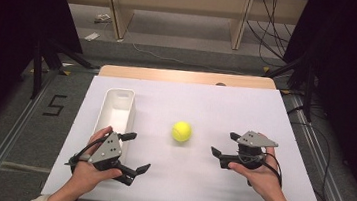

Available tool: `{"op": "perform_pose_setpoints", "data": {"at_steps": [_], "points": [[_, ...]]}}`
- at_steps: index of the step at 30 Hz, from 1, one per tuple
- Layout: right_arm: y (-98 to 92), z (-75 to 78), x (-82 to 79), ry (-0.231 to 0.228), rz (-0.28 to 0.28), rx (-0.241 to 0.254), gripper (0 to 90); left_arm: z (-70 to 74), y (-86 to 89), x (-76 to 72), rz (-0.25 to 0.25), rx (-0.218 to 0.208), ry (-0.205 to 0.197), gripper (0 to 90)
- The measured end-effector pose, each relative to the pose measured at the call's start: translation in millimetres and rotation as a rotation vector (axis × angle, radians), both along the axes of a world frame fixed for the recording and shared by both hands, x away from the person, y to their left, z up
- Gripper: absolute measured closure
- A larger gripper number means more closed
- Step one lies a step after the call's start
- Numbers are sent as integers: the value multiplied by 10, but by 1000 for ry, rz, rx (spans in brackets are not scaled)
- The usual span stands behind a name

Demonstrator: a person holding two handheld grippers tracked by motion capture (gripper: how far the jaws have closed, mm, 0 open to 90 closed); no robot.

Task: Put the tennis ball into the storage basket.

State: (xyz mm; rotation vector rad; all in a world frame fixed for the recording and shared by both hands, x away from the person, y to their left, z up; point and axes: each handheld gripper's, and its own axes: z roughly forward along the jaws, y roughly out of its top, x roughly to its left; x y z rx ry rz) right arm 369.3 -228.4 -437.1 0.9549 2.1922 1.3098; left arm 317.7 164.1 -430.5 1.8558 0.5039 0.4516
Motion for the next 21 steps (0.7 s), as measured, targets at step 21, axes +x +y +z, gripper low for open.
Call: {"op": "perform_pose_setpoints", "data": {"at_steps": [21], "points": [[125, -16, 70, 4, 12, -9, 154, 3, -5, -2, -4, -1, 1, 0]]}}
